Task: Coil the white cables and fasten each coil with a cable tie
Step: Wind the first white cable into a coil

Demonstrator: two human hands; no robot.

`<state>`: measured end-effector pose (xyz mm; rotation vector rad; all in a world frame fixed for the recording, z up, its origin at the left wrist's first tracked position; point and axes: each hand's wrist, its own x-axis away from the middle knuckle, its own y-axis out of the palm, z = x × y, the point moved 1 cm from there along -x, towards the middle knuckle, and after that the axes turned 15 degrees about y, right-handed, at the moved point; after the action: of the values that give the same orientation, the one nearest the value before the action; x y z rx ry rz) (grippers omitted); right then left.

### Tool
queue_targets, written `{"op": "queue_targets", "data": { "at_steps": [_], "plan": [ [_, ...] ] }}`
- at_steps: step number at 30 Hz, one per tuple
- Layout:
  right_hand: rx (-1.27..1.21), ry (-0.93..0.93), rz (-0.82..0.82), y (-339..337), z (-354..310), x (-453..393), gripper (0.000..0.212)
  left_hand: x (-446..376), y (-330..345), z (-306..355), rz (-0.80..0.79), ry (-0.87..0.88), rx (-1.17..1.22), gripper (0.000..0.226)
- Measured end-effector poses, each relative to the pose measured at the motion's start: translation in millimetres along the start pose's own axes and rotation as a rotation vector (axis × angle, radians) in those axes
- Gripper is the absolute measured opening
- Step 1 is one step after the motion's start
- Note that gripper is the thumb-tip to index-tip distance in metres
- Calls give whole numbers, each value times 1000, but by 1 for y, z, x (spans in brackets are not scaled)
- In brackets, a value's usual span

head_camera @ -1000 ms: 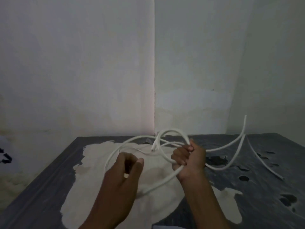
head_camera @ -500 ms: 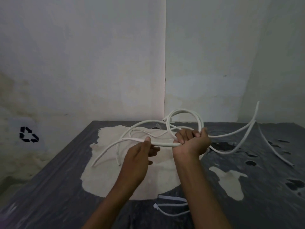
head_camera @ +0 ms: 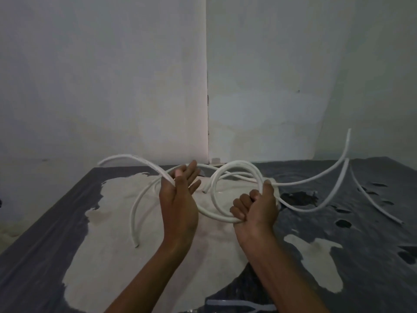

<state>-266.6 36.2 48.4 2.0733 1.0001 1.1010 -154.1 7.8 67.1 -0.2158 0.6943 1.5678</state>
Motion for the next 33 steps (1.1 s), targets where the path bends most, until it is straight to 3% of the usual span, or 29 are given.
{"op": "queue_targets", "data": {
  "at_steps": [4,7,11,13,18,23,28,33],
  "plan": [
    [48,-79,74,0,0,-3,50,-17,11,-2,-264,78,28,24],
    [107,-183,107,-3,-11,0,46,-30,21,-5,-493,118,-99,26],
    [254,-255,111,-8,-17,-2,48,-36,22,-21,-606,187,-348,28],
    [316,-212,77,-8,-14,-5,49,-36,20,-25,-635,175,-340,30],
    [531,-126,27,-12,0,-2,51,-17,4,-30,-505,152,-300,37],
    [898,-126,-27,-14,18,5,46,9,-27,-36,-345,170,-337,46],
    [1074,-396,-225,-12,24,14,40,14,-39,-29,-292,205,-326,47],
    [1229,-715,-256,-14,31,21,41,21,-46,-31,-221,96,-220,46]
  ]
}}
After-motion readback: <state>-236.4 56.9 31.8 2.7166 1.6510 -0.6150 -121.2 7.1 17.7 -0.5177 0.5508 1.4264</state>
